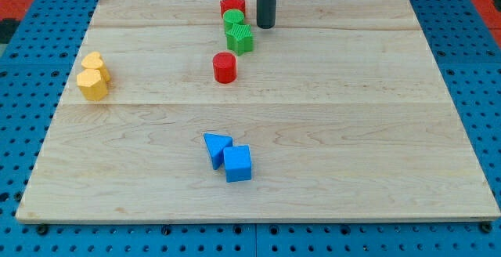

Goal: Move your arm to the red star

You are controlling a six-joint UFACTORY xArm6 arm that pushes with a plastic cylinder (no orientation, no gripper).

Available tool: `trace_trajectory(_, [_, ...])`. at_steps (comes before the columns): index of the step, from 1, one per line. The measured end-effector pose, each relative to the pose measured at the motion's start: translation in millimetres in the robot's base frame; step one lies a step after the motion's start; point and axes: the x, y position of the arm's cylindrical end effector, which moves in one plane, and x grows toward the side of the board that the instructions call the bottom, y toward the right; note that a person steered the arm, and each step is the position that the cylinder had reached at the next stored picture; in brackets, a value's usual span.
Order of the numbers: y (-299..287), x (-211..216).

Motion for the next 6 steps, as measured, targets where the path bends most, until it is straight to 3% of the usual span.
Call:
trace_trajectory(4, [25,-14])
trace_trajectory(5, [14,-45])
trace_trajectory(6, [-46,-56])
